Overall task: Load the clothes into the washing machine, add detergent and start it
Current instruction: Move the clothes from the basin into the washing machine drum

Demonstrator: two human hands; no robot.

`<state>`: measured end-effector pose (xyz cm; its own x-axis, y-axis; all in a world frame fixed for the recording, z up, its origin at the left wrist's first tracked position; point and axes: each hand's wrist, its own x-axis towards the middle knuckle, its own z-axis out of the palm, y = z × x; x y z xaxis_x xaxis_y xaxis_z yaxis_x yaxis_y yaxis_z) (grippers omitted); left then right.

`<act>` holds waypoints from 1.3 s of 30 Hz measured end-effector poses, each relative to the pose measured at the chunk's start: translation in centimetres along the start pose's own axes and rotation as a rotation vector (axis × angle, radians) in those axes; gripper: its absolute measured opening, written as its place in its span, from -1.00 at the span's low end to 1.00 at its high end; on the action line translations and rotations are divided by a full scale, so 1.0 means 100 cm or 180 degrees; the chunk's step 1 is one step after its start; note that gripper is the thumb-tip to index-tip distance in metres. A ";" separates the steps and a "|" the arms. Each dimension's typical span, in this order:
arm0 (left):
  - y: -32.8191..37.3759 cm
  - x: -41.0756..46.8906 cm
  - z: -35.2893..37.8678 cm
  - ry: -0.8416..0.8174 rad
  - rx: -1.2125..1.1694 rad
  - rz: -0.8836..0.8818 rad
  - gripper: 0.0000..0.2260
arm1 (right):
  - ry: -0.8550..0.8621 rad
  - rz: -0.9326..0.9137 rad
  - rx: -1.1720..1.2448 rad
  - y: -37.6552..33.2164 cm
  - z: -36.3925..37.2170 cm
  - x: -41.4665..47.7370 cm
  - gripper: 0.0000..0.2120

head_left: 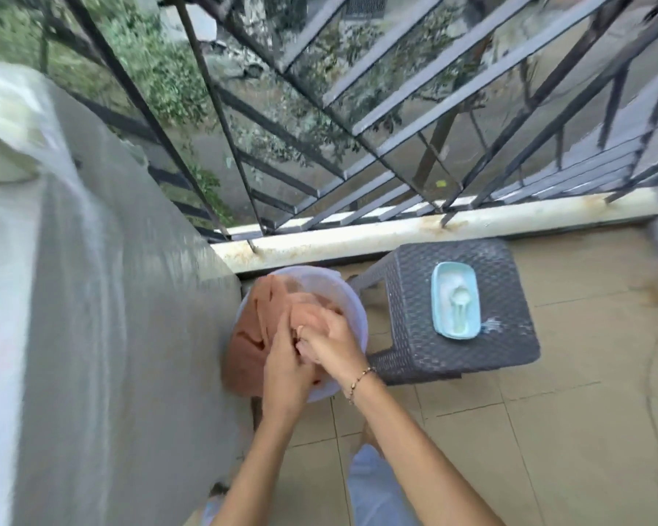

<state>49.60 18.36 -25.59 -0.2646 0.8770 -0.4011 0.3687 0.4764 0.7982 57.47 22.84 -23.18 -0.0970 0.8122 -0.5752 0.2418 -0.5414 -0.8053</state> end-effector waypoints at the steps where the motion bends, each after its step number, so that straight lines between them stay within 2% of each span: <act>1: 0.009 -0.005 -0.009 0.0317 0.0107 0.0081 -0.40 | -0.0141 -0.0161 0.0042 -0.014 -0.006 -0.009 -0.91; 3: 0.034 -0.014 -0.035 0.0728 0.0106 0.0187 -0.57 | -0.0271 -0.0525 -0.0033 -0.045 -0.022 -0.027 -0.91; 6: 0.080 -0.031 -0.088 0.1035 -0.0227 0.0306 -0.70 | -0.0373 -0.0979 -0.0269 -0.082 -0.050 -0.051 -0.70; 7: 0.097 -0.035 -0.102 0.1056 -0.0307 0.0397 -0.72 | -0.0510 -0.1137 -0.0628 -0.089 -0.058 -0.054 -0.60; 10: 0.158 -0.053 -0.135 0.0873 -0.1022 0.0745 -0.68 | -0.1026 -0.1096 -0.1690 -0.101 -0.055 -0.068 -0.12; 11: 0.178 -0.062 -0.142 0.0786 -0.1255 0.0874 -0.66 | -0.1056 -0.1035 -0.1755 -0.103 -0.046 -0.073 -0.11; 12: 0.198 -0.072 -0.150 0.0704 -0.1420 0.1025 -0.66 | -0.0949 -0.1014 -0.1728 -0.109 -0.035 -0.081 -0.28; 13: 0.214 -0.080 -0.158 0.0627 -0.1513 0.1176 -0.67 | -0.0730 -0.0925 -0.1597 -0.116 -0.026 -0.087 -0.57; 14: 0.226 -0.087 -0.167 0.0524 -0.1523 0.1318 -0.67 | -0.0409 -0.0900 -0.1489 -0.124 -0.019 -0.093 -0.77; 16: 0.237 -0.095 -0.187 -0.0119 -0.1608 0.1645 -0.67 | 0.0181 -0.0910 -0.1209 -0.140 -0.020 -0.099 -0.73; 17: 0.237 -0.096 -0.197 -0.0609 -0.1636 0.1791 -0.66 | 0.0288 -0.1021 -0.0944 -0.148 -0.022 -0.103 -0.80; 18: 0.233 -0.096 -0.206 -0.0983 -0.1514 0.1865 -0.55 | 0.0294 -0.1082 -0.0741 -0.157 -0.027 -0.109 -0.93; 19: 0.226 -0.094 -0.214 -0.1065 -0.1274 0.1873 -0.32 | 0.0240 -0.1150 -0.0610 -0.166 -0.033 -0.115 -0.91; 21: 0.209 -0.082 -0.218 -0.0542 -0.0292 0.1679 0.14 | 0.0165 -0.1190 -0.0298 -0.179 -0.045 -0.122 -0.71; 22: 0.200 -0.076 -0.215 -0.0245 0.0348 0.1482 0.27 | 0.0121 -0.1144 0.0002 -0.185 -0.049 -0.126 -0.70; 23: 0.189 -0.072 -0.209 -0.0144 0.0887 0.1242 0.29 | 0.0056 -0.1087 0.0381 -0.191 -0.053 -0.130 -0.73; 24: 0.178 -0.068 -0.200 -0.0211 0.1274 0.1003 0.20 | -0.0011 -0.1032 0.0726 -0.196 -0.056 -0.132 -0.74; 25: 0.168 -0.065 -0.192 -0.0291 0.1508 0.0819 -0.03 | -0.0066 -0.1003 0.0909 -0.204 -0.061 -0.133 -0.71; 26: 0.163 -0.062 -0.187 -0.0217 0.1561 0.0668 -0.34 | -0.0106 -0.1051 0.0903 -0.209 -0.066 -0.133 -0.68; 27: 0.161 -0.058 -0.187 0.0043 0.1447 0.0572 -0.57 | -0.0092 -0.1166 0.0766 -0.214 -0.071 -0.133 -0.66; 28: 0.161 -0.054 -0.191 0.0347 0.1189 0.0496 -0.65 | 0.0040 -0.1316 0.0544 -0.217 -0.078 -0.131 -0.65; 30: 0.174 -0.045 -0.208 0.0654 0.0266 0.0479 -0.63 | 0.0387 -0.1566 0.0211 -0.218 -0.088 -0.124 -0.63; 32: 0.201 -0.042 -0.224 0.0391 -0.0981 0.0622 -0.59 | 0.0346 -0.1689 -0.0003 -0.213 -0.089 -0.121 -0.62; 33: 0.217 -0.044 -0.224 0.0143 -0.1499 0.0712 -0.57 | 0.0074 -0.1788 -0.0078 -0.211 -0.084 -0.122 -0.60; 36: 0.263 -0.058 -0.204 -0.0698 -0.2062 0.0795 -0.52 | -0.0945 -0.1647 -0.0730 -0.205 -0.054 -0.122 -0.52; 37: 0.272 -0.062 -0.195 -0.0917 -0.2213 0.0749 -0.55 | -0.1075 -0.1520 -0.1304 -0.203 -0.044 -0.121 -0.54; 39: 0.278 -0.067 -0.181 -0.1079 -0.2523 0.0547 -0.71 | -0.0796 -0.1455 -0.2362 -0.195 -0.028 -0.114 -0.65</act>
<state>45.52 24.52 7.39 0.0630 0.9641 -0.2580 -0.3814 0.2621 0.8865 56.57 24.70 -0.54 -0.5224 0.7958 -0.3064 0.6799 0.1718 -0.7129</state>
